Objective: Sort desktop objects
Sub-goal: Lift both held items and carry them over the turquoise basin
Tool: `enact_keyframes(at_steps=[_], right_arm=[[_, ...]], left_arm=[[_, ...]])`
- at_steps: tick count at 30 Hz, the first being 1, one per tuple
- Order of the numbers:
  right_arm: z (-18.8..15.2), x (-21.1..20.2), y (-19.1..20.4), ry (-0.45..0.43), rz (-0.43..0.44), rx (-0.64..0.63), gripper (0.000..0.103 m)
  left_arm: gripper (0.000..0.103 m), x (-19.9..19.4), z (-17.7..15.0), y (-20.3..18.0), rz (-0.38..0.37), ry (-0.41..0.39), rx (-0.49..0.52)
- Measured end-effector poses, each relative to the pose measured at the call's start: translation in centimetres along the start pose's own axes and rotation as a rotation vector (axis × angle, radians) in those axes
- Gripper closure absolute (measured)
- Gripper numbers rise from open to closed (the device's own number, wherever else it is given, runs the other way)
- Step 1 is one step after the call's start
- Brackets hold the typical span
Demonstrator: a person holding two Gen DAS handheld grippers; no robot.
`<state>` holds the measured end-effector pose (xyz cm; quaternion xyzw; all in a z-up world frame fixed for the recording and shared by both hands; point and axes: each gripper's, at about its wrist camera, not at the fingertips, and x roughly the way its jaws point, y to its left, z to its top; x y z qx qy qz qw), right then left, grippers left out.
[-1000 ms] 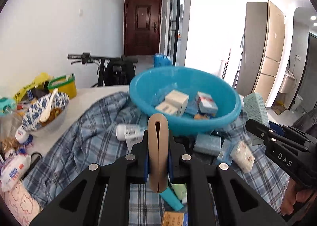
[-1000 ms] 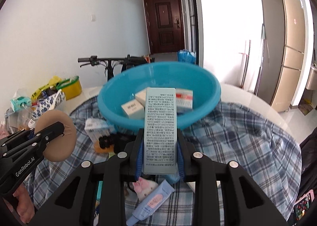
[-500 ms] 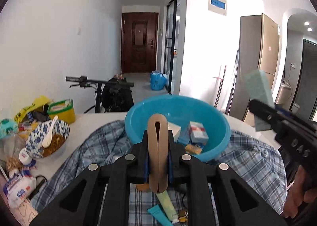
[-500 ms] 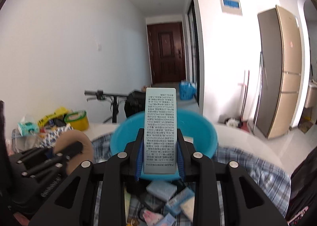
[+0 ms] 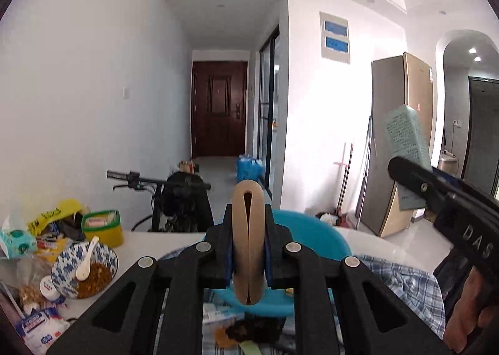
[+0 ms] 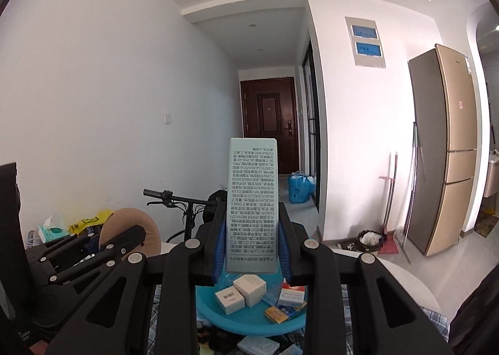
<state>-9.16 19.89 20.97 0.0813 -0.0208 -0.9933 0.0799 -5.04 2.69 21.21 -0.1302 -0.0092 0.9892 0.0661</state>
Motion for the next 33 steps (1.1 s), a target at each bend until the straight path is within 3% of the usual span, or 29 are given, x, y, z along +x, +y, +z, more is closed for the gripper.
enact_keyframes(at_steps=[16,33], right_arm=[[2.2,1.3,-0.8,-0.068,0.016,0.006,0.076],[2.6,3.8,-2.8,-0.113,0.000,0.037,0.076]], left_arm=[[0.089,0.5,3.7,-2.2,-0.041,-0.139,0.031],[0.089,4.2,3.9,-1.7,-0.047,-0.196,0.018]])
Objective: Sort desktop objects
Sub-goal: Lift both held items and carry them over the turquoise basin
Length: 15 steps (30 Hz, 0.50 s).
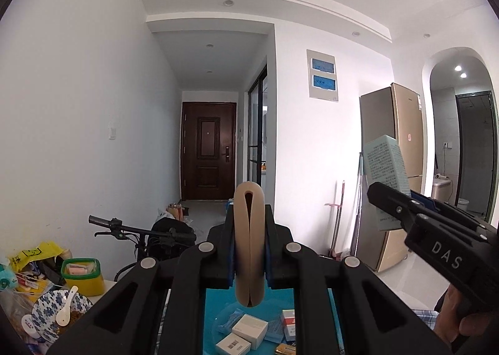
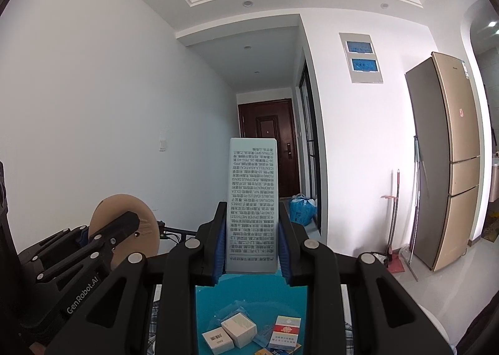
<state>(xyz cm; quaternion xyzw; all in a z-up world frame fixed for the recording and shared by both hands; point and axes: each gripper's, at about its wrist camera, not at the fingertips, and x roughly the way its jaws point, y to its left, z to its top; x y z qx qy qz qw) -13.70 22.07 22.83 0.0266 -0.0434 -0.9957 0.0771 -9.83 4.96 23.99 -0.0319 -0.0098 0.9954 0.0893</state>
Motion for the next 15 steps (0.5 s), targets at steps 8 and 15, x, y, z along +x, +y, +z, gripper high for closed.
enact_keyframes(at_steps=[8,15], right_arm=[[-1.2,1.2,-0.9,0.031,-0.009,0.024,0.076],[-1.8,1.8,-1.3,0.046,-0.003,0.035,0.076]], left_arm=[[0.089,2.1,-1.0,0.3,-0.015,0.051,-0.017],[0.089,2.9,-1.4,0.1,-0.002,0.068,-0.014]])
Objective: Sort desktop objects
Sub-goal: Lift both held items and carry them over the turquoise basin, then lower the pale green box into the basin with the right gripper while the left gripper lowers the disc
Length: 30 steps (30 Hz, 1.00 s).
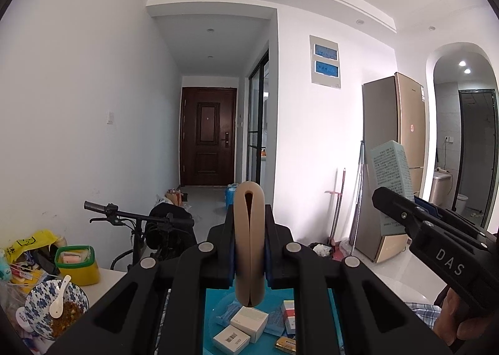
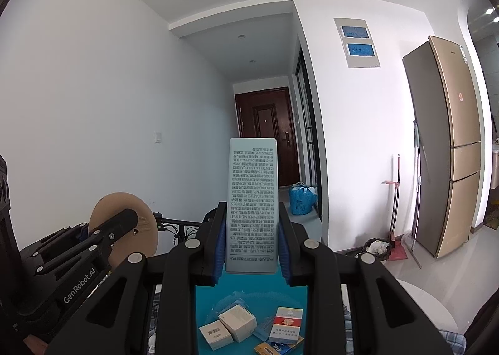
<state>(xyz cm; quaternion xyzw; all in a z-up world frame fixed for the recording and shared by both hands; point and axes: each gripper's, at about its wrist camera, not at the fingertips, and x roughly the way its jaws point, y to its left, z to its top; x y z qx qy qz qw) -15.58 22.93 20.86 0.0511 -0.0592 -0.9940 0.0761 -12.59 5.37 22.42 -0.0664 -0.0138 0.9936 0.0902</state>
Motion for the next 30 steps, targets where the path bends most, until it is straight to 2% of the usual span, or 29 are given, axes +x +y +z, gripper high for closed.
enact_keyframes(at_steps=[9,12,15,19,22,26,30], right_arm=[[-0.3,1.5,-1.0,0.030,-0.020,0.010,0.076],[-0.8,3.2,-1.3,0.082,0.007,0.012,0.076],[-1.6,5.4,-1.8,0.148,0.014,0.040,0.076],[-2.4,7.0,-1.7,0.180,-0.046,0.004,0.076],[-2.9,8.0,-2.0,0.208,-0.034,0.012,0.076],[-3.9,9.6,-2.4,0.249,-0.066,0.001,0.076],[-4.8,11.0,-3.2,0.304,-0.026,0.045,0.076]], left_arm=[[0.089,1.8,-0.7,-0.6,0.027,0.027,0.019],[0.088,3.5,-1.2,-0.3,0.056,0.050,0.002],[0.088,5.8,-1.9,0.0,0.064,0.106,-0.005],[0.088,8.7,-3.1,0.3,0.065,0.182,-0.007],[0.088,11.4,-4.3,0.6,0.028,0.264,-0.030],[0.088,14.2,-5.9,0.9,0.023,0.349,-0.050],[0.088,15.9,-7.3,0.9,0.041,0.400,-0.041]])
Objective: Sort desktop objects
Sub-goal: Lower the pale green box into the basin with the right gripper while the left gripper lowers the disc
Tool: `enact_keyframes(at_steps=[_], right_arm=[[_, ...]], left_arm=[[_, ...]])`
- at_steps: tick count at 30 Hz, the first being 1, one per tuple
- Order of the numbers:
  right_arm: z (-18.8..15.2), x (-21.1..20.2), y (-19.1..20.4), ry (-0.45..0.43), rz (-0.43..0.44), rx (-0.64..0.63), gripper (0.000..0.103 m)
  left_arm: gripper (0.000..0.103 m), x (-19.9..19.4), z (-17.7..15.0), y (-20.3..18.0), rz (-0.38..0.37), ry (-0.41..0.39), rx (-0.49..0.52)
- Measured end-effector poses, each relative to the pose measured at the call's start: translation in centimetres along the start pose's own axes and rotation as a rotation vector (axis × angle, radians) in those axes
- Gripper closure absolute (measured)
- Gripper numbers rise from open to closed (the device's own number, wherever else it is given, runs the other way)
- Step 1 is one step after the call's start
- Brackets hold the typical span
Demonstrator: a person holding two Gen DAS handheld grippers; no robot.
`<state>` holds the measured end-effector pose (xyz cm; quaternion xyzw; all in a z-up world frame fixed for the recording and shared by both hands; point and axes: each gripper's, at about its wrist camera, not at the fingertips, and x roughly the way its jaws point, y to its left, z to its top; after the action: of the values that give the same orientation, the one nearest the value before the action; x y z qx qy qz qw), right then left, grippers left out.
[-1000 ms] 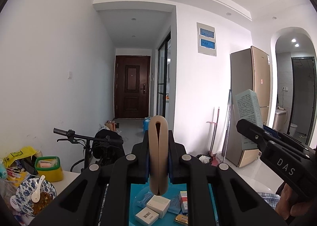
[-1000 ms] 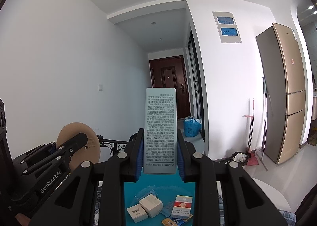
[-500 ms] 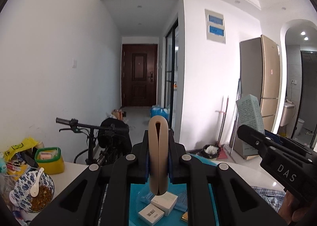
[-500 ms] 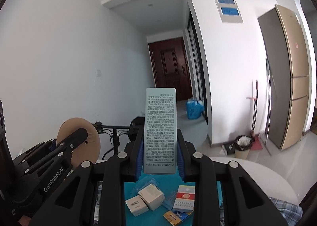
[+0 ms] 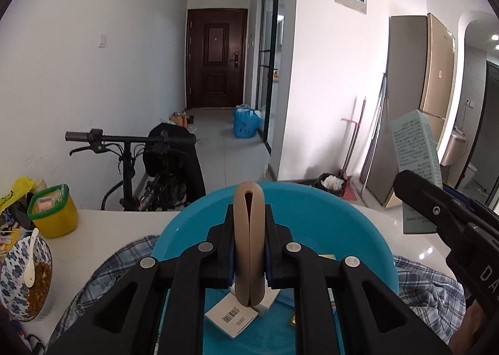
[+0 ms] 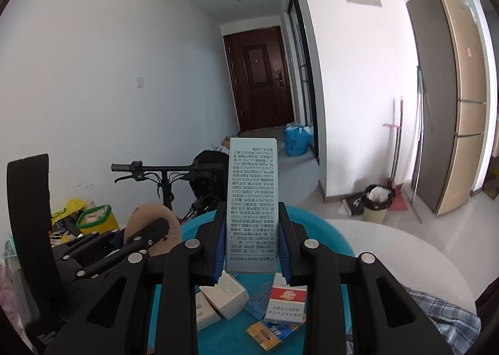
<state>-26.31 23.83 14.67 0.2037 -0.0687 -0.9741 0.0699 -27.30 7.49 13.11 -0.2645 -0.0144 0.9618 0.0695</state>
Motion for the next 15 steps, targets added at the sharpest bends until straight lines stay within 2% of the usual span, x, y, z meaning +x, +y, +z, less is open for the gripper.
enact_keyframes(at_steps=[6,12,15], right_arm=[[-1.2,2.2,-0.2,0.052,-0.056,-0.028,0.076],[-2.4,4.8,-1.1,0.144,-0.013,0.013,0.076],[-2.9,5.6,-1.5,0.164,-0.022,0.018,0.076]], left_arm=[[0.088,2.1,-0.6,0.0,-0.008,0.058,0.000],[0.088,4.8,-1.7,0.1,0.011,0.128,-0.003],[0.088,5.8,-2.2,0.2,0.004,0.161,-0.009]])
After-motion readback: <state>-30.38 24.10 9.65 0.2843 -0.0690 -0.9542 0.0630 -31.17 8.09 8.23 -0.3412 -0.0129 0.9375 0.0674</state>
